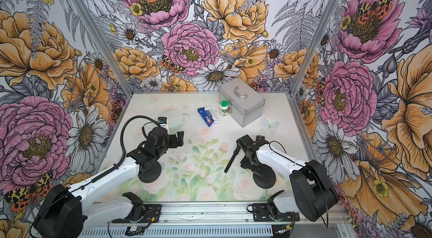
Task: Assemble a microphone stand
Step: Move the microphone stand base to the center of the board.
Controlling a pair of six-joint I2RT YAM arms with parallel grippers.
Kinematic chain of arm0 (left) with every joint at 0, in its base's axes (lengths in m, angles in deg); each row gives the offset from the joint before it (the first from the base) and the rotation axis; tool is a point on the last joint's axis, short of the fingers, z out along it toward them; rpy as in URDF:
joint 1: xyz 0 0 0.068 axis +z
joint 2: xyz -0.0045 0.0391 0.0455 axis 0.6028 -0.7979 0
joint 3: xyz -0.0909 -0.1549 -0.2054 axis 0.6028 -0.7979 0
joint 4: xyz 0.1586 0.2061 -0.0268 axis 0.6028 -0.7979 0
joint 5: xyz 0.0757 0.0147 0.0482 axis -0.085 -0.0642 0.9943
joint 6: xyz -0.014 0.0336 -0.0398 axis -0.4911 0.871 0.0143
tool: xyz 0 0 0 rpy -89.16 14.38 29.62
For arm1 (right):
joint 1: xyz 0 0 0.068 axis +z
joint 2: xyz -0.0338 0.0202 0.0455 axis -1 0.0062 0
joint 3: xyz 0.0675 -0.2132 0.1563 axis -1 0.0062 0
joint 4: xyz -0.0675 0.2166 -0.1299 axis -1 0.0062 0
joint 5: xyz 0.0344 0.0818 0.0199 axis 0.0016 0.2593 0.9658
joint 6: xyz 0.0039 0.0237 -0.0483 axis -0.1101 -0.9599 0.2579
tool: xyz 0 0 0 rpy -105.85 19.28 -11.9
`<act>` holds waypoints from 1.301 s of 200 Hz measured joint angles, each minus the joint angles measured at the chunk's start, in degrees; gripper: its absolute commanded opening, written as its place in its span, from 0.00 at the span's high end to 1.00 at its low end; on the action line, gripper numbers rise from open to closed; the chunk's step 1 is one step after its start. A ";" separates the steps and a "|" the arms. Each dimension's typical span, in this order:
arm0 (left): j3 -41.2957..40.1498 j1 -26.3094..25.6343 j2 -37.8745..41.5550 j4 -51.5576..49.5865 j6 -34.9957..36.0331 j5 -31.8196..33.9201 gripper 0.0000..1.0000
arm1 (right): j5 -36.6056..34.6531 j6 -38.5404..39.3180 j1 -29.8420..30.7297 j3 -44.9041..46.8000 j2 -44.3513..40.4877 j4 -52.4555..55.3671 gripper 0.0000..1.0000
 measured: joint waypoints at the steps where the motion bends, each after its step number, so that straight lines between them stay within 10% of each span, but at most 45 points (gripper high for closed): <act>1: 0.00 0.00 0.00 0.00 -0.02 0.00 0.01 | 0.04 0.07 0.00 0.00 -0.02 0.00 0.06; 91: 0.00 0.00 -1.03 -0.04 -0.87 0.04 0.02 | 3.06 9.60 11.39 -4.90 5.88 0.87 0.06; 183: 0.02 0.00 -1.90 -0.07 -0.87 0.07 0.01 | 22.67 15.47 23.43 -14.36 12.44 -13.49 0.04; 260: 0.02 -0.11 -2.10 -0.17 -0.92 0.50 0.01 | 25.83 16.26 21.75 -13.79 9.11 -16.87 0.08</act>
